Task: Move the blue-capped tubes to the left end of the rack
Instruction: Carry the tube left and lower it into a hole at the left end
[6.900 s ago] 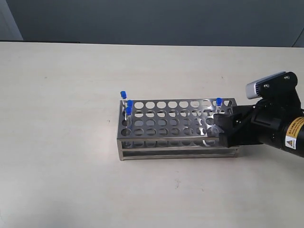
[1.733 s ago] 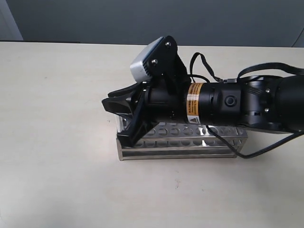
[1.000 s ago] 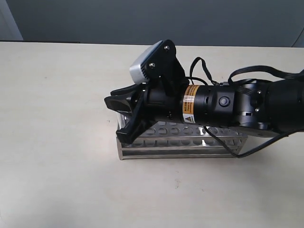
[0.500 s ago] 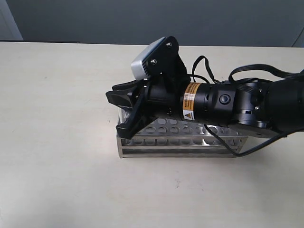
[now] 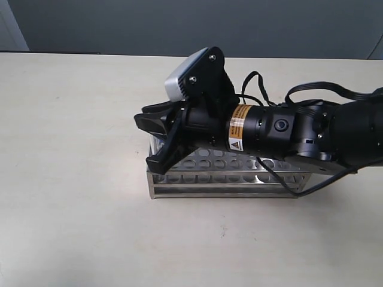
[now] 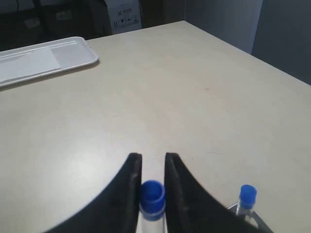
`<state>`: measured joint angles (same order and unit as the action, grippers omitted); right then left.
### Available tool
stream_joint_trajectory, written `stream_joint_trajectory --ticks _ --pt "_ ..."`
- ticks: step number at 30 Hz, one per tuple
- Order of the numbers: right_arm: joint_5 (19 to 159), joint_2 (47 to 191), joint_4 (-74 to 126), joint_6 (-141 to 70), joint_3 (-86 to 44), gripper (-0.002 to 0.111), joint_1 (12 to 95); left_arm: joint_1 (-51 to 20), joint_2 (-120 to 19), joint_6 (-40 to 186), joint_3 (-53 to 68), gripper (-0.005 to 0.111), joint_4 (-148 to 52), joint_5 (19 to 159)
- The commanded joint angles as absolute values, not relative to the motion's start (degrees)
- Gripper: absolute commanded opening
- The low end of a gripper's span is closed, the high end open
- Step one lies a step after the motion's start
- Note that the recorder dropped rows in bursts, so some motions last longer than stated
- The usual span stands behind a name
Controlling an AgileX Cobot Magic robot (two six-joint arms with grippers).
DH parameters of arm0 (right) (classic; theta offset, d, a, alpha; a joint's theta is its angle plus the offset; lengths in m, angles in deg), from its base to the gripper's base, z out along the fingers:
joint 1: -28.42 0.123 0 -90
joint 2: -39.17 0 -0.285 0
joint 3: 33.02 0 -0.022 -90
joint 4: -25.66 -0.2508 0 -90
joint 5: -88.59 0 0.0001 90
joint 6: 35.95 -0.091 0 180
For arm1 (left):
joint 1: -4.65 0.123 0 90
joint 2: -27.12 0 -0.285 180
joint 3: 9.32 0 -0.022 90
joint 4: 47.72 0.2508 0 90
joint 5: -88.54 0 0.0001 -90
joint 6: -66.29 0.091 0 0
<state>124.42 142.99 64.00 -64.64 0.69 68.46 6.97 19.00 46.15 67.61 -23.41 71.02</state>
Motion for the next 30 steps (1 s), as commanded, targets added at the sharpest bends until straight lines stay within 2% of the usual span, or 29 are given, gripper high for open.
stream_joint_trajectory --ticks 1,28,30 --pt "125.9 143.9 63.6 -64.3 0.5 0.000 68.5 7.1 19.3 45.8 67.7 0.000 -23.5 71.1" --pt "124.7 144.5 68.0 -66.6 0.5 0.000 68.5 7.1 19.3 45.8 67.7 0.000 -23.5 71.1" --pt "124.7 144.5 68.0 -66.6 0.5 0.004 68.5 7.1 19.3 45.8 67.7 0.000 -23.5 71.1"
